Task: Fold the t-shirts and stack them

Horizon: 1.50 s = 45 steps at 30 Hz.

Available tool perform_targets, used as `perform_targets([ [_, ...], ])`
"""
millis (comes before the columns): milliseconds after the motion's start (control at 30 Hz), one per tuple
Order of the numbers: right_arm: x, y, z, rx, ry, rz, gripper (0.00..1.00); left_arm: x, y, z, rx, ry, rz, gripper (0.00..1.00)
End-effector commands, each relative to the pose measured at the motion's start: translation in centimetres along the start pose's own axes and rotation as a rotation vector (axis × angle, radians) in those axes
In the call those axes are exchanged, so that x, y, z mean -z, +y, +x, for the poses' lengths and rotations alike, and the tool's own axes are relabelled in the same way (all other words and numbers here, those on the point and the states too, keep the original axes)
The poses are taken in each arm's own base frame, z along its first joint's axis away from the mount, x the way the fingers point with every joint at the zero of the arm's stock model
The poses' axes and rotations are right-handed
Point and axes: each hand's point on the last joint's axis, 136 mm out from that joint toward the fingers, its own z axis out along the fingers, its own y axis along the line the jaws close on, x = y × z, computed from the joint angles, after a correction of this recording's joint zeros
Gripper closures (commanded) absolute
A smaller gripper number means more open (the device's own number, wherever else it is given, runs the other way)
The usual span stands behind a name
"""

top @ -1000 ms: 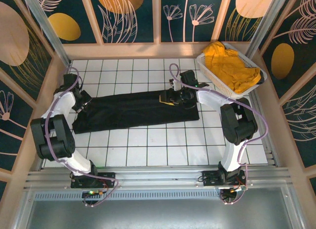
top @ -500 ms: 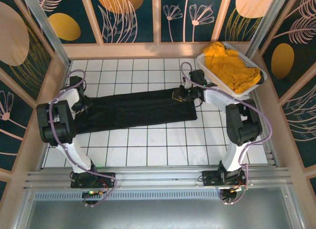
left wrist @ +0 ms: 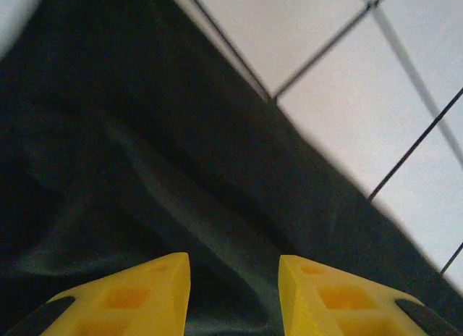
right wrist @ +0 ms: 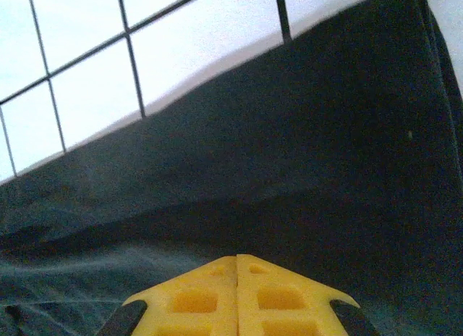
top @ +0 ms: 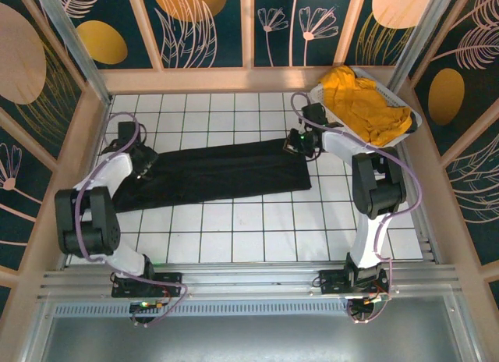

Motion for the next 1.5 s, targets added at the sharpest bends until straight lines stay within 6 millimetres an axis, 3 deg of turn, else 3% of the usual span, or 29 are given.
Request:
perform_targets([
  [0, -0.1, -2.3, 3.0, -0.025, 0.071, 0.070, 0.92, -1.6, -1.1, 1.7, 0.062, 0.085, 0.044, 0.63],
  [100, -0.5, -4.0, 4.5, -0.047, 0.107, 0.091, 0.92, -2.5, -0.2, 2.3, 0.062, 0.104, 0.001, 0.64],
  [267, -0.6, -5.0, 4.8, -0.067, 0.116, 0.108, 0.92, -3.9, 1.2, 3.2, 0.045, 0.131, -0.059, 0.66],
  [433, 1.1, -4.0, 4.4, -0.052, 0.077, 0.088, 0.92, -3.8, 1.9, 3.1, 0.029, 0.126, -0.094, 0.69],
  [600, 2.8, -1.9, 2.5, -0.006, 0.002, 0.031, 0.89, -1.3, 1.5, 2.6, 0.066, 0.090, -0.062, 0.74],
  [800, 0.0, -2.2, -0.4, 0.007, 0.018, 0.082, 0.84, -1.2, 2.7, 4.9, 0.180, 0.143, -0.047, 0.76],
  [1033, -3.1, -3.5, -1.7, 0.023, 0.067, 0.157, 0.82, -3.5, 1.7, 4.6, 0.219, 0.167, -0.047, 0.77],
  [1067, -3.4, -3.9, -1.4, 0.023, 0.085, 0.175, 0.82, -4.4, 2.2, 5.0, 0.215, 0.184, -0.073, 0.77],
  [1167, -3.9, -6.5, 0.1, 0.007, 0.136, 0.274, 0.83, -5.9, 1.3, 4.2, 0.193, 0.187, -0.079, 0.78],
  [1267, -2.7, -9.2, 2.3, -0.023, 0.158, 0.377, 0.83, -7.8, 0.2, 3.8, 0.174, 0.202, -0.072, 0.78],
  [1367, -0.7, -10.7, 5.3, -0.031, 0.180, 0.418, 0.83, -9.9, -2.8, 3.4, 0.151, 0.219, -0.023, 0.78],
  [1467, 0.9, -10.8, 9.4, -0.016, 0.227, 0.405, 0.83, -11.7, -7.8, 3.4, 0.113, 0.231, 0.061, 0.77],
])
